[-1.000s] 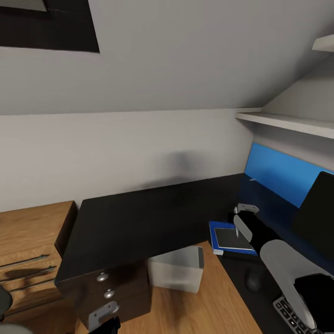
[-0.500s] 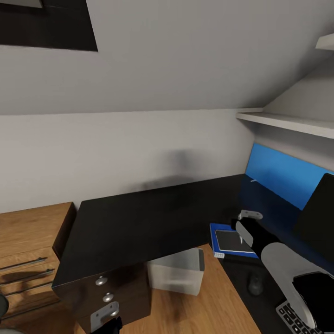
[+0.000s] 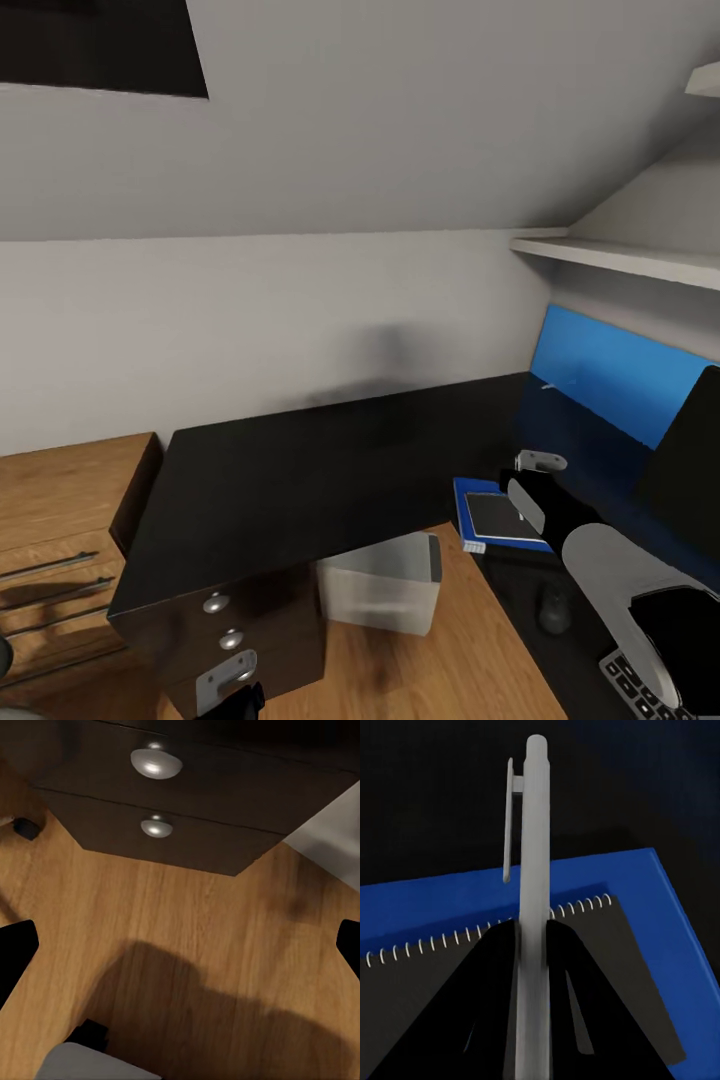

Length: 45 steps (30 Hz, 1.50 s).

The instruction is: In the bedroom, organize the workspace by keeping the computer under the desk, ensuring the monitor is on the desk, placing the keyboard on the desk next to the monitor, placing the mouse on the desk next to the keyboard, moving the folder from the swivel chair onto the desk next to the mouse, stacking the notebook on top of the folder with the pen on top of the notebook, and positioning the swivel chair next to the desk.

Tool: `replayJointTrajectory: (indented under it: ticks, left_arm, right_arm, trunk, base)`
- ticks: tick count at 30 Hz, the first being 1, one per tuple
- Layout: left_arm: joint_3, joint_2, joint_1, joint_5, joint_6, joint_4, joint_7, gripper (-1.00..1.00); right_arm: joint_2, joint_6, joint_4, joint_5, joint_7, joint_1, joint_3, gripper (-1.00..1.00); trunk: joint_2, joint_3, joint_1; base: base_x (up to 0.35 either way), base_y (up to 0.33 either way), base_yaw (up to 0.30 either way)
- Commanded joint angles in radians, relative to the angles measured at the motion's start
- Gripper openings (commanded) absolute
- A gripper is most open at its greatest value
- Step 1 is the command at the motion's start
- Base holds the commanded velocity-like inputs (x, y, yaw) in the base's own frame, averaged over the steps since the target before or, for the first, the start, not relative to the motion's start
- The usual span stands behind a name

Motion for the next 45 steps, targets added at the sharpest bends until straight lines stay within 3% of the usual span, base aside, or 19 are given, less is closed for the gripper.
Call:
replayJointTrajectory:
  ticks: [1, 45]
  left_arm:
    - [-0.002, 0.001, 0.000, 0.005, 0.004, -0.002, 0.007, 1.00]
    - [-0.002, 0.002, 0.000, 0.005, 0.003, -0.001, 0.008, 1.00]
  right_arm:
    - [-0.001, 0.006, -0.002, -0.008, -0.004, 0.000, 0.008, -1.00]
    - [0.001, 0.009, -0.010, -0.007, -0.004, 0.000, 0.012, -1.00]
  trunk:
    - [-0.008, -0.004, 0.004]
    - [-0.316, -0.142, 0.173]
  base:
    - [0.000, 0.000, 0.000]
    - [0.000, 0.000, 0.000]
